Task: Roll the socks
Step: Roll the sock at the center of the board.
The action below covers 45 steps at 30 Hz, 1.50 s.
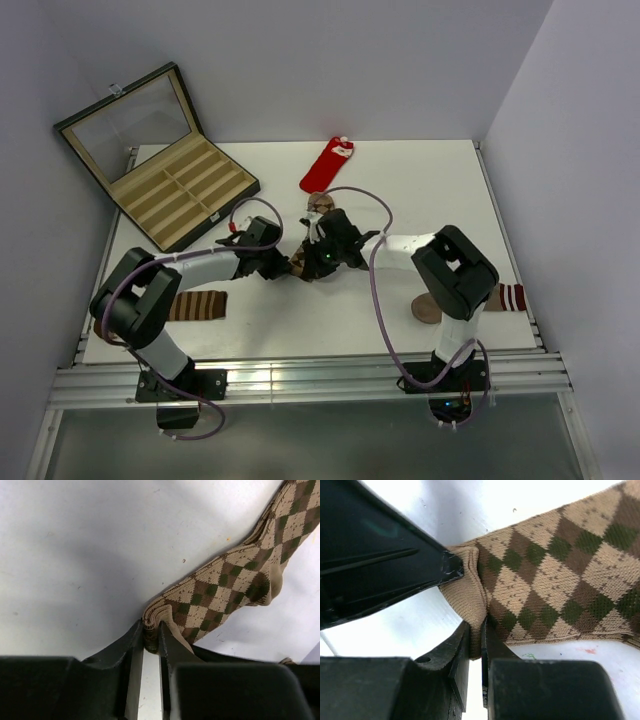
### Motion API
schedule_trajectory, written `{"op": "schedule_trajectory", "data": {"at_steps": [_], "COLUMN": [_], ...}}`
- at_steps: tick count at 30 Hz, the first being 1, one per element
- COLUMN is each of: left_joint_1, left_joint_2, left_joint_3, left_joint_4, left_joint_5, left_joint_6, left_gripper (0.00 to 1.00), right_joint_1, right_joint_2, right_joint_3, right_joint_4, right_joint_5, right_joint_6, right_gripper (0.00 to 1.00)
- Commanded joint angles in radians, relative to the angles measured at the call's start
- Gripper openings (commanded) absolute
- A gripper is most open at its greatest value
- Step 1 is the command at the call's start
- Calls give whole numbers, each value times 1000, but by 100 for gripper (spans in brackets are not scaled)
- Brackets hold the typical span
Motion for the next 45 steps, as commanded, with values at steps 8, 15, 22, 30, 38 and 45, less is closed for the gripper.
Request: {"op": "schedule_trajectory", "data": {"at_steps": [8, 15, 22, 30, 38, 45], "left_joint_1": [2, -11, -28, -44, -48, -50], "left_joint_2": [-118, -170, -130, -127, -167, -150], "left_joint_3": [-73, -148, -140, -171, -241, -232], "left_joint_4": [69, 184, 234, 254, 292, 324], "left_joint_5": [-71, -54, -28, -17, -27, -28], "left_joint_6": [-101, -112, -92, -98, -98, -63], "left_gripper": [47, 55, 53, 45, 46, 44], "right_joint_1": [-155, -195, -213, -232, -241, -243], "right_joint_2": [153, 197, 233, 258, 275, 282], "right_joint_3": [-17, -43, -54, -68, -76, -73], "right_joint_4": [-75, -12, 46, 98, 124, 127], "right_joint_5": [-343, -431, -468, -485, -497, -500], "right_joint_6": [199, 302, 374, 437, 458, 460], "right_gripper": [0, 0, 0, 0, 0, 0]}}
